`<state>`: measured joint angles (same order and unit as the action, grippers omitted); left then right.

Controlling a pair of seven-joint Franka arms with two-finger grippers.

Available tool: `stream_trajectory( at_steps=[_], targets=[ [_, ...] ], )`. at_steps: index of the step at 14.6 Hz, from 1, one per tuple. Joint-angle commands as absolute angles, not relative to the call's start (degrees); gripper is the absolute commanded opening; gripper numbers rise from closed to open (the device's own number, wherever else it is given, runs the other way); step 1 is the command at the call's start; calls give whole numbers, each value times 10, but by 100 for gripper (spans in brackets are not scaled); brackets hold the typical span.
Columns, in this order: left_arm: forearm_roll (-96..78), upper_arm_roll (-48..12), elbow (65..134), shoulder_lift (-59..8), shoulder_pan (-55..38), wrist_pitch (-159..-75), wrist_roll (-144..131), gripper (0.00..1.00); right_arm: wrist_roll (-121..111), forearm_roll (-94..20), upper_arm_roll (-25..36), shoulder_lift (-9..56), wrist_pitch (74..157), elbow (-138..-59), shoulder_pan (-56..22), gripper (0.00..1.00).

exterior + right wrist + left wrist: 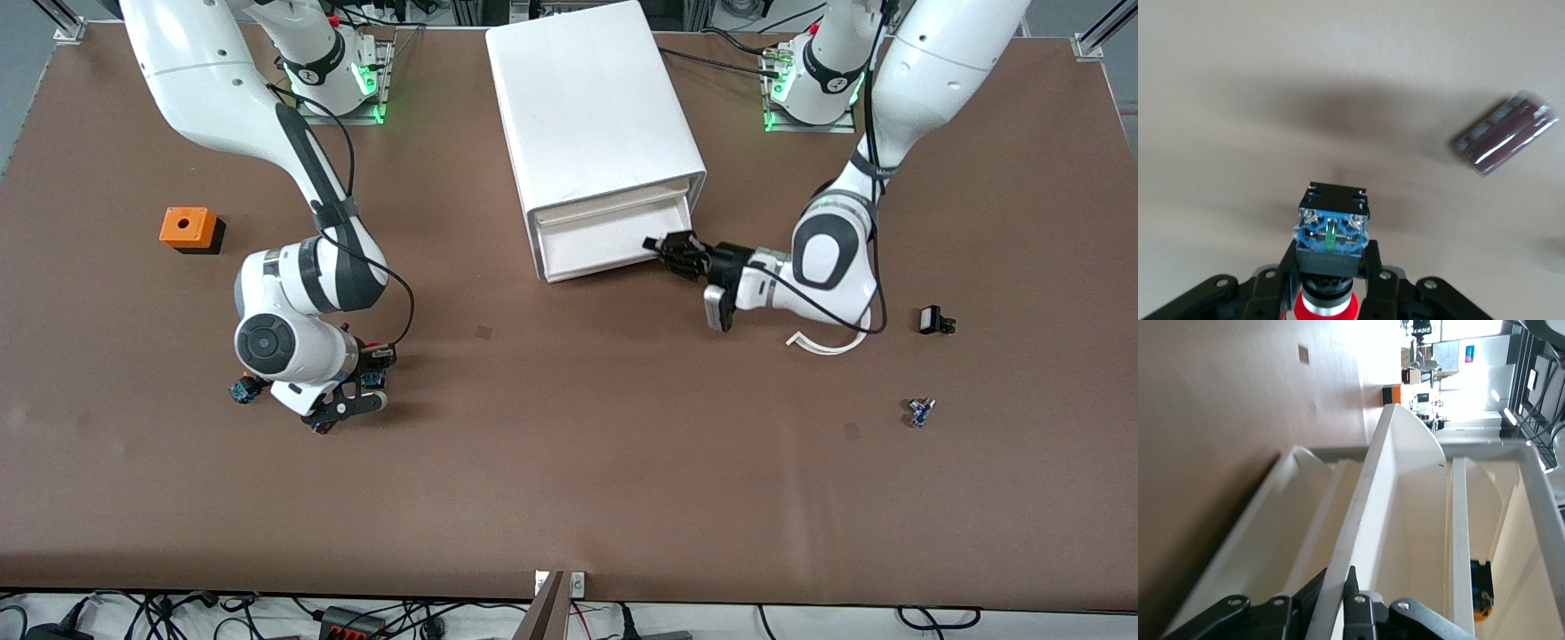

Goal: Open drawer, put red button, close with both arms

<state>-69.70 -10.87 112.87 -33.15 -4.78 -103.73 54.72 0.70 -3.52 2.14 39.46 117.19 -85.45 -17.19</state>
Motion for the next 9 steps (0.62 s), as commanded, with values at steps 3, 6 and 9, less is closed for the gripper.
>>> stream_trajectory(
  at_steps=[3, 6, 9],
  targets=[
    [-651, -78, 1016, -391, -41, -1047, 551, 100, 3, -40, -3, 388, 1064, -685, -200, 0],
    [-552, -74, 976, -364, -15, -1029, 536, 100, 6, -40, -4, 386, 1059, -679, -245, 0],
    [-432, -72, 885, -354, 7, -921, 418, 100, 49, -40, -6, 361, 1051, -666, -299, 0]
  ],
)
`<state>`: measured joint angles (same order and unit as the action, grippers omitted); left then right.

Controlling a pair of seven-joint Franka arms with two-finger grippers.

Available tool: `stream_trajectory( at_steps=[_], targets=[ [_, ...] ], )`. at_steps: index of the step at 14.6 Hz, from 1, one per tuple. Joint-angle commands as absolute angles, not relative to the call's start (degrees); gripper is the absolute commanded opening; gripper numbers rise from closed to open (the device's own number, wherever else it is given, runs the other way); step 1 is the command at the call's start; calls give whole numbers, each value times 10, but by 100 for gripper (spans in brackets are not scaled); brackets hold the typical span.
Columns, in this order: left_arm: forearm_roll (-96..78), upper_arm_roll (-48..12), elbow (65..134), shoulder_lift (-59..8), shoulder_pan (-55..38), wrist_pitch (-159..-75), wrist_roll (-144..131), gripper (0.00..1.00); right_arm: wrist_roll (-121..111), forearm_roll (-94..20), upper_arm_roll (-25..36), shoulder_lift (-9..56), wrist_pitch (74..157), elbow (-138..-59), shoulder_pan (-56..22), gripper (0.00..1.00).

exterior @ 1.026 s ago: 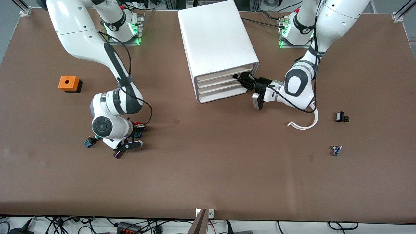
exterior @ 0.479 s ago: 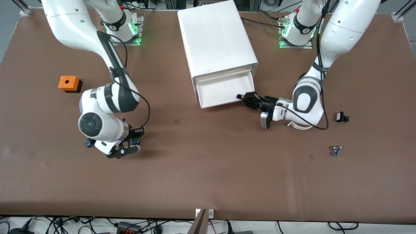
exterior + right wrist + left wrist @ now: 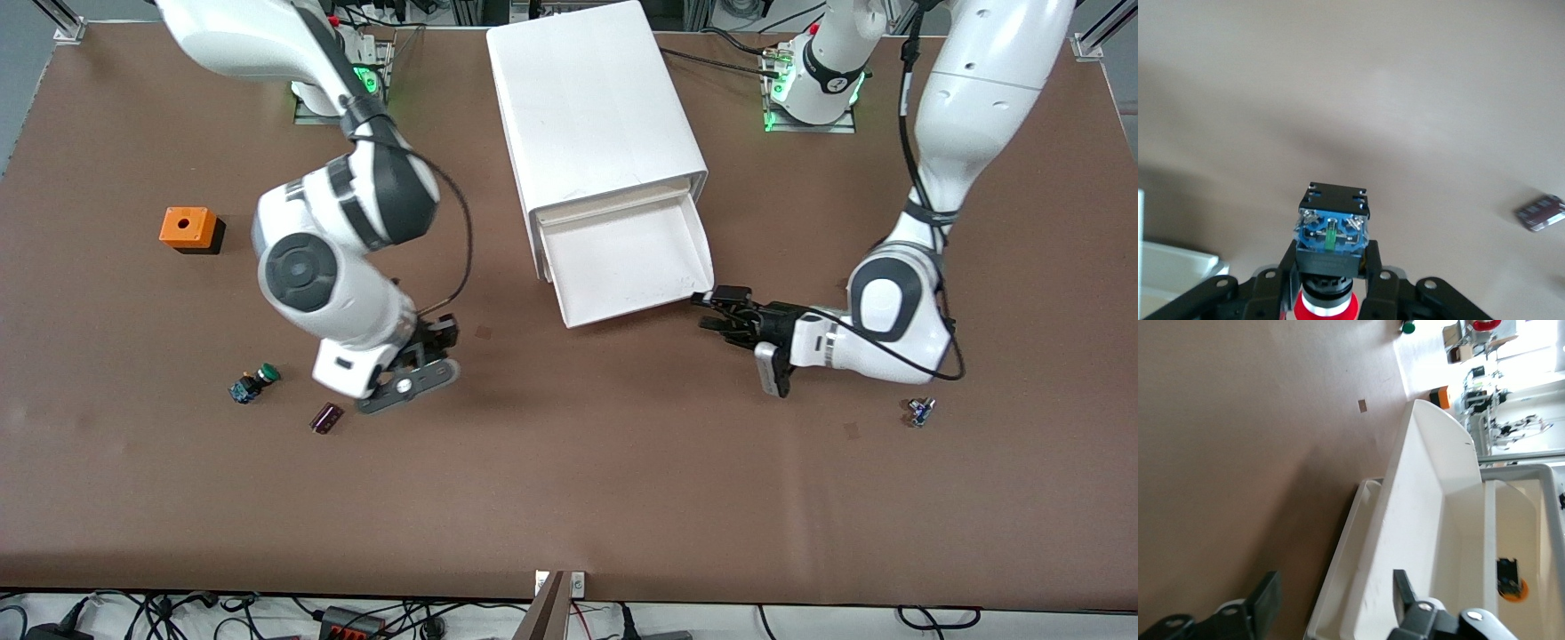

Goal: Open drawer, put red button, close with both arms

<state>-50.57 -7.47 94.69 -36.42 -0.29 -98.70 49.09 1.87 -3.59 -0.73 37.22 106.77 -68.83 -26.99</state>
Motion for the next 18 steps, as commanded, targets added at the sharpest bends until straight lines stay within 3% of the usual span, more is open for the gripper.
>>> stream_trajectory(
  at_steps=[1, 4, 10, 16, 18],
  targets=[
    [-385, -72, 854, -354, 8, -889, 377, 100, 87, -40, -5, 361, 1052, -660, -321, 0],
    [-193, -73, 800, -345, 14, -863, 306, 100, 127, -40, -5, 365, 1056, -627, -356, 0],
    [57, -69, 789, -302, 14, -874, 204, 100, 134, -41, -9, 388, 1092, -626, -433, 0],
    [67, -72, 783, -289, 13, -915, 18, 100, 179, -59, -13, 421, 1105, -628, -452, 0],
    [64, -68, 777, -317, 17, -922, 19, 100, 180, -59, -14, 432, 1100, -628, -456, 0]
  ],
)
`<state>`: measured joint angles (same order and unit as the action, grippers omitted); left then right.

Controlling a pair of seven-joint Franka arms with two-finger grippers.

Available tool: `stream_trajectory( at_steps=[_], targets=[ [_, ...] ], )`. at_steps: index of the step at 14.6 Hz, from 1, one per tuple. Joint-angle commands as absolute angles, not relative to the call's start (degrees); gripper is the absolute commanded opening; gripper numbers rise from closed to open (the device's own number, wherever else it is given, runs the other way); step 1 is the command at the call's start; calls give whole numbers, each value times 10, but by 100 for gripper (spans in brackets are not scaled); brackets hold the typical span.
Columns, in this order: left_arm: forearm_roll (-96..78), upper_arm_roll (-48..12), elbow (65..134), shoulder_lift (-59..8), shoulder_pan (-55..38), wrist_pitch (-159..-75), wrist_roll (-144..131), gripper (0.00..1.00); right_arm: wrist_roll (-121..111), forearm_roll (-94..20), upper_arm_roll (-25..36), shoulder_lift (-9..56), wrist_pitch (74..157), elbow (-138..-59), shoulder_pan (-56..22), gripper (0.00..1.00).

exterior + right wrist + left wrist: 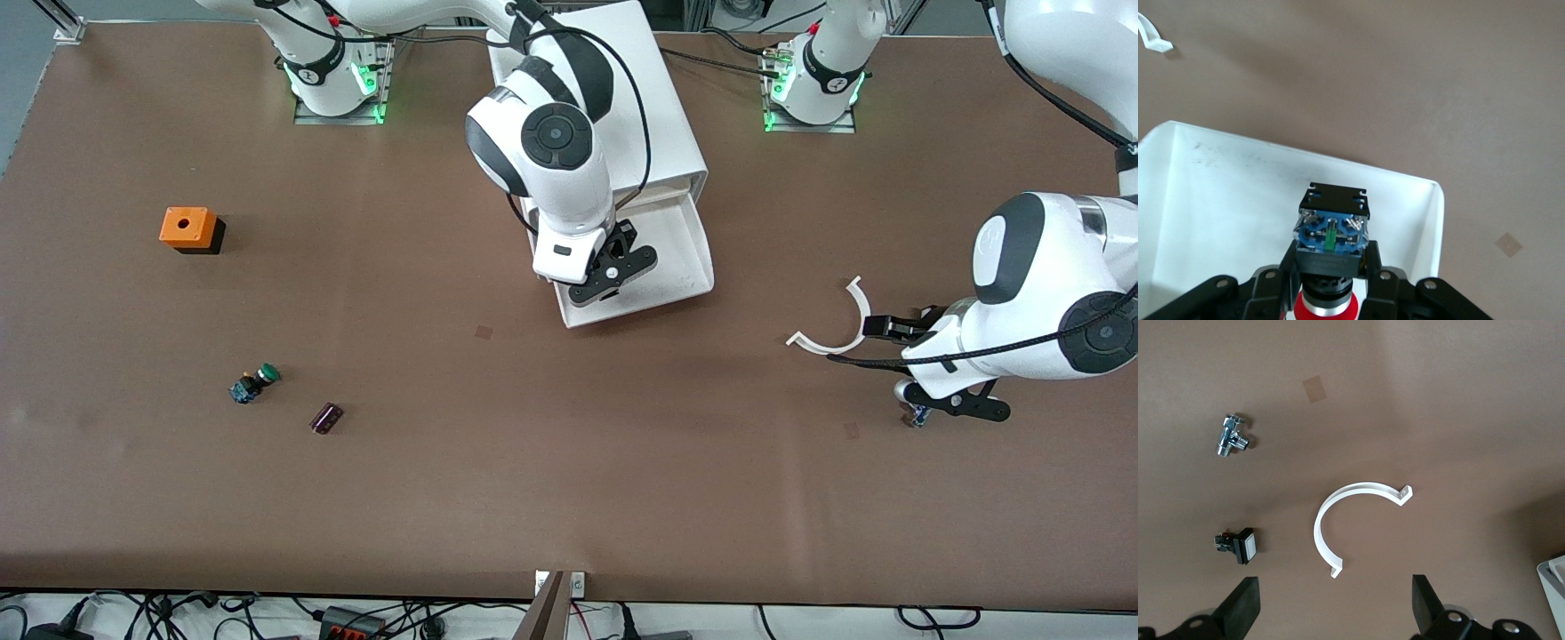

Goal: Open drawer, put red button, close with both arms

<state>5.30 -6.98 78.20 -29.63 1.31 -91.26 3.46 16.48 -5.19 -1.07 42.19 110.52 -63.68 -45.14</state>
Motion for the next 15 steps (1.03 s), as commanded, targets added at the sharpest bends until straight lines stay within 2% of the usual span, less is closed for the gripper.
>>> stream_trajectory(
  at_steps=[1, 6, 7, 9, 13, 15],
  targets=[
    [63, -68, 759, -329, 29, -934, 23, 100, 185, -59, -14, 440, 1100, -628, -469, 0],
    [69, -69, 753, -330, 22, -940, 16, 100, 199, -56, -13, 458, 1091, -630, -490, 0],
    [69, -69, 754, -331, 27, -941, 17, 100, 199, -56, -13, 460, 1088, -630, -490, 4],
    [68, -69, 769, -330, 29, -934, 11, 100, 200, -56, -12, 460, 1087, -629, -490, 100],
    [61, -71, 795, -327, 35, -937, 6, 100, 247, -58, -8, 443, 1085, -620, -477, 100],
    [60, -83, 797, -324, 31, -929, 9, 100, 284, -58, -5, 432, 1065, -590, -460, 100]
  ],
)
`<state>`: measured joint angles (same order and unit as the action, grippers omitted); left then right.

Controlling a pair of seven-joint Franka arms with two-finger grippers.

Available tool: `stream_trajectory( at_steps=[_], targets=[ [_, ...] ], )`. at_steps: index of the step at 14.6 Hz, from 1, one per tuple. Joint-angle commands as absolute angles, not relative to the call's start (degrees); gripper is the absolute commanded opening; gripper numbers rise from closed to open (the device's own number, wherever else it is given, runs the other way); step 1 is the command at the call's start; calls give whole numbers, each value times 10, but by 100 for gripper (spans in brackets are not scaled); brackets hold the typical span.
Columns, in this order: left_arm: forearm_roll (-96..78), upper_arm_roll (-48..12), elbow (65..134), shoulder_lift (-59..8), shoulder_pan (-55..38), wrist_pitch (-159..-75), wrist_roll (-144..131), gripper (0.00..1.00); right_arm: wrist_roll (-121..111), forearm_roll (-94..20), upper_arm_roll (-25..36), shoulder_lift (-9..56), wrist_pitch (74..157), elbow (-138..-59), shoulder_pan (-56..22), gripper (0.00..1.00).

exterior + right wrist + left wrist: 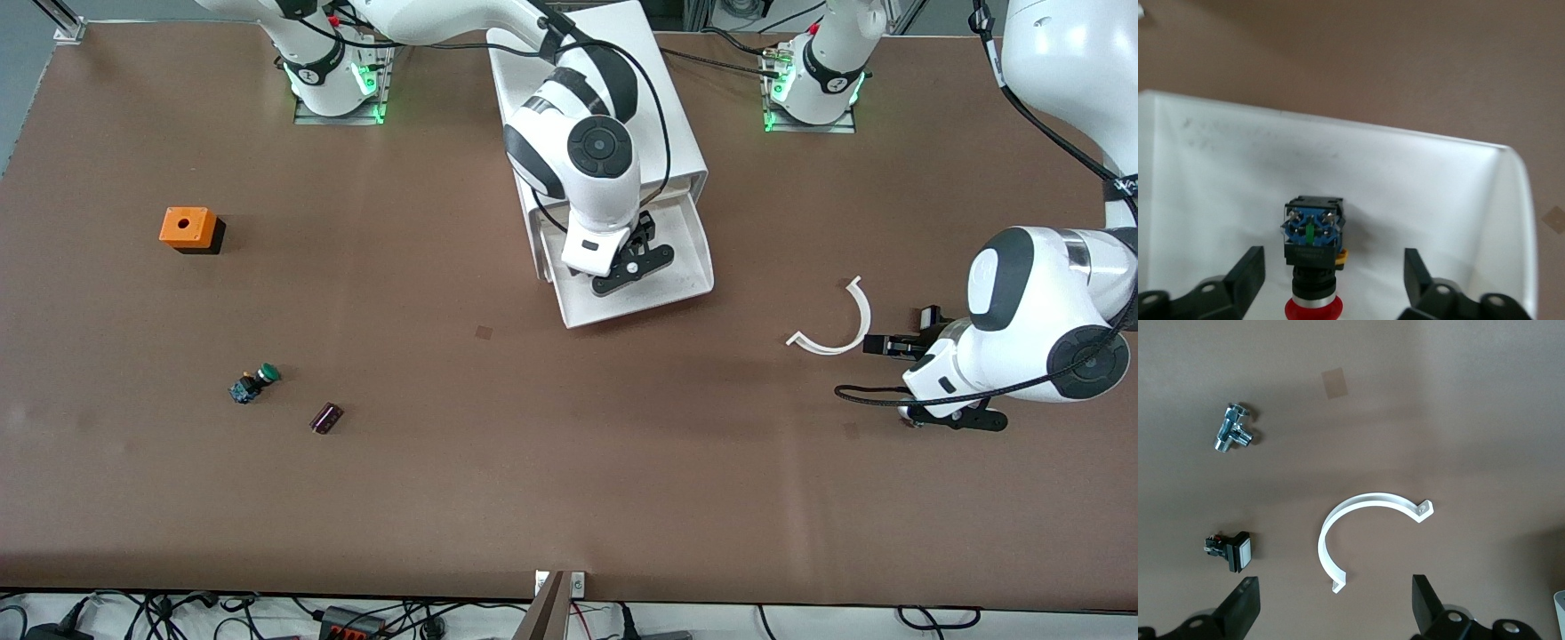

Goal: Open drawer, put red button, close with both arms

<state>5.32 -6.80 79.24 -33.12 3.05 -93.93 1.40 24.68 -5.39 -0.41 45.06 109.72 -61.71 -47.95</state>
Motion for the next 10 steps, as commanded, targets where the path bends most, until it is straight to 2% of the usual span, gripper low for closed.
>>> stream_trajectory(
  at_steps=[1, 4, 8, 10],
  targets=[
    [59, -105, 798, -321, 28, -912, 5, 100, 286, -56, -4, 423, 1046, -579, -436, 100],
    [59, -156, 814, -323, 25, -925, -94, 100, 278, -51, -7, 388, 1033, -581, -350, 100],
    [60, -235, 932, -318, 23, -1114, -277, 100, 185, -23, -7, 367, 935, -583, -254, 100],
    [61, -249, 954, -325, -3, -1185, -363, 100, 173, -1, -6, 361, 899, -583, -218, 100]
  ],
)
